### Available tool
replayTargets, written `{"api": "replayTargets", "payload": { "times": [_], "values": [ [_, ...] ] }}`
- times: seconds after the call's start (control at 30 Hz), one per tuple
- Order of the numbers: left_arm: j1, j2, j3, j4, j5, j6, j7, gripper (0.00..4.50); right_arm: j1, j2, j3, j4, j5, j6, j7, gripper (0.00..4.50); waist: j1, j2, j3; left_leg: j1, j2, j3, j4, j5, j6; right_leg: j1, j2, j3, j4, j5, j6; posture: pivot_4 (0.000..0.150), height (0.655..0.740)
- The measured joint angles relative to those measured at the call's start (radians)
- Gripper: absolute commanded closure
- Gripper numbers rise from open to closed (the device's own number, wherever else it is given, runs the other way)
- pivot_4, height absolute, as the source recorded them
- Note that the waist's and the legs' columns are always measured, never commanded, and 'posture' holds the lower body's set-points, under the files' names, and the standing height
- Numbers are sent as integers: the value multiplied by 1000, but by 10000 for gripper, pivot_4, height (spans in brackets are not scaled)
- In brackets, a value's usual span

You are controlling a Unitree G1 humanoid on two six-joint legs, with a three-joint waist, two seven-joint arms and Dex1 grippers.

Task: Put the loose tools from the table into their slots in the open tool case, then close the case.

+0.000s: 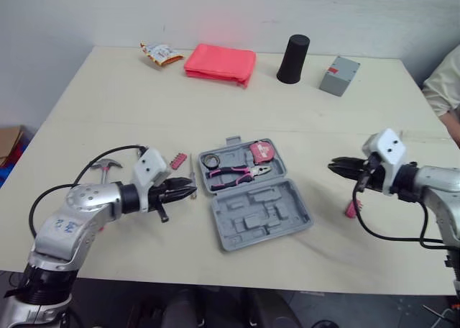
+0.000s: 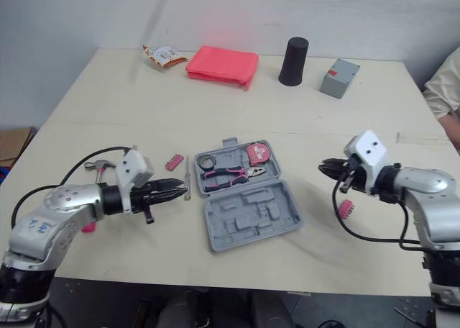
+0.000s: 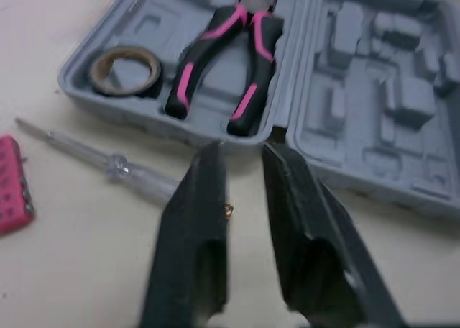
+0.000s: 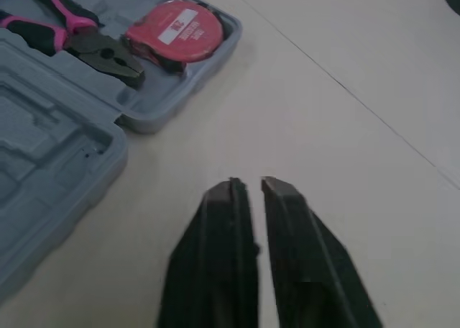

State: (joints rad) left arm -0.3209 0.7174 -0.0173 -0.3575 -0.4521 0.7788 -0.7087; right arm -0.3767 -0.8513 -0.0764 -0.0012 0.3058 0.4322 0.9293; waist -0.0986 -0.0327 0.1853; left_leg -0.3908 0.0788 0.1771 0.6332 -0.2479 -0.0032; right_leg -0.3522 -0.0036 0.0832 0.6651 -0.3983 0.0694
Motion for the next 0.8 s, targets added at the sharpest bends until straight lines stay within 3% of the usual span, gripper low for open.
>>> {"api": "replayTargets", "payload": {
  "times": [0.17,0.47,0.8],
  "values": [
    [-42,-13,-126,22,79,27,31,44341,-52,50,101,43,-75,-46,-9,45000,4,1,0,0,0,0,0,0,0,-1,0,0,0,0,0,1500,7348],
    [-50,-87,-134,28,85,60,52,44341,-76,135,162,84,-130,-77,-20,45000,17,1,0,0,0,0,3,0,0,0,0,0,2,0,0,1500,7348],
    [-121,-150,-198,178,171,11,59,44341,-77,173,186,80,-144,-58,-22,45000,17,1,0,0,0,0,4,0,0,-1,0,0,3,0,0,1500,7348]
  ]
}}
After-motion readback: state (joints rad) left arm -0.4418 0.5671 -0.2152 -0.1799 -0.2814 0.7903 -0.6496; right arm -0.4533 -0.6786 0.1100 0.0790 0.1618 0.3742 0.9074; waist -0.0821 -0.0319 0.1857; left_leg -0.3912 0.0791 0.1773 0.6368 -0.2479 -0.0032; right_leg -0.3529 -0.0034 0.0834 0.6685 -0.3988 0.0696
